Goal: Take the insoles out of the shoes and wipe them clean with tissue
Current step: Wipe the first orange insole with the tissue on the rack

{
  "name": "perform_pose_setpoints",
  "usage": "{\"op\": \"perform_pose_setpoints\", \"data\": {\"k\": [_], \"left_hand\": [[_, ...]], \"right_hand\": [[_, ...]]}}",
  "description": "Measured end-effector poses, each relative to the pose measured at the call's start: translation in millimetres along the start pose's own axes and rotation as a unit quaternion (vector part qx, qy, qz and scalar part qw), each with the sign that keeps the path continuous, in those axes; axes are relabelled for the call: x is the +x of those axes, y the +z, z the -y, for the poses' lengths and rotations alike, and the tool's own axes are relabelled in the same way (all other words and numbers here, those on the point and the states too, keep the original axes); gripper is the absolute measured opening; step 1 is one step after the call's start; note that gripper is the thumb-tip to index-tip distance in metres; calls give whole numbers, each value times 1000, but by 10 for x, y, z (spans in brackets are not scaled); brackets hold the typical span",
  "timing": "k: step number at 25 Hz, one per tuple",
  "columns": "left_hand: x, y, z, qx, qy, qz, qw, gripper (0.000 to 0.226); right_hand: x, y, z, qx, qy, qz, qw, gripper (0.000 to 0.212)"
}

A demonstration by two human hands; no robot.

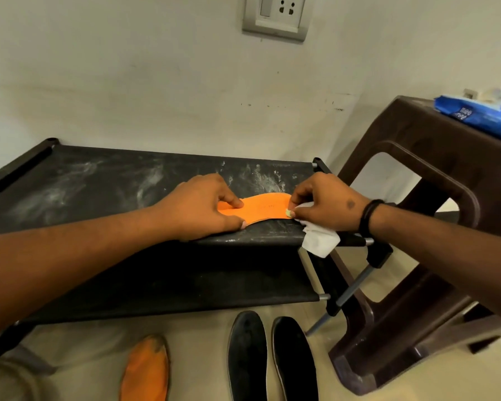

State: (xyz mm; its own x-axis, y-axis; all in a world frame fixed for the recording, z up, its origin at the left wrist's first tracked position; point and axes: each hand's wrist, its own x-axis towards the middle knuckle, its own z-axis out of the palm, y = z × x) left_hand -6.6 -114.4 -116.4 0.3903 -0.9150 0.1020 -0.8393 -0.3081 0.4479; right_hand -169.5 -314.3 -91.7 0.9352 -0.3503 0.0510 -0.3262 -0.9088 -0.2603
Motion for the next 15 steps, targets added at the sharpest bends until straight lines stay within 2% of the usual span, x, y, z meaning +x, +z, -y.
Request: {"op": "perform_pose_setpoints", "data": {"k": [4, 6, 10, 12, 15], "left_hand": [[17, -3, 23, 7, 3, 7, 1000, 52], [23, -9, 30, 16, -3, 7, 1000, 53], [-5, -11, 35, 20, -1, 16, 1000, 54], [-10, -3, 22, 16, 3, 9, 1000, 49], [12, 7, -8, 25, 9, -7, 1000, 42]], "right_hand": [[124, 66, 24, -36, 37, -44, 998, 10], [162, 144, 135, -35, 27, -56, 997, 11], [64, 145, 230, -19, -31, -10, 999, 12], [54, 74, 152, -34, -7, 1, 999, 11], [177, 46, 81, -58, 60, -25, 996, 10]]}}
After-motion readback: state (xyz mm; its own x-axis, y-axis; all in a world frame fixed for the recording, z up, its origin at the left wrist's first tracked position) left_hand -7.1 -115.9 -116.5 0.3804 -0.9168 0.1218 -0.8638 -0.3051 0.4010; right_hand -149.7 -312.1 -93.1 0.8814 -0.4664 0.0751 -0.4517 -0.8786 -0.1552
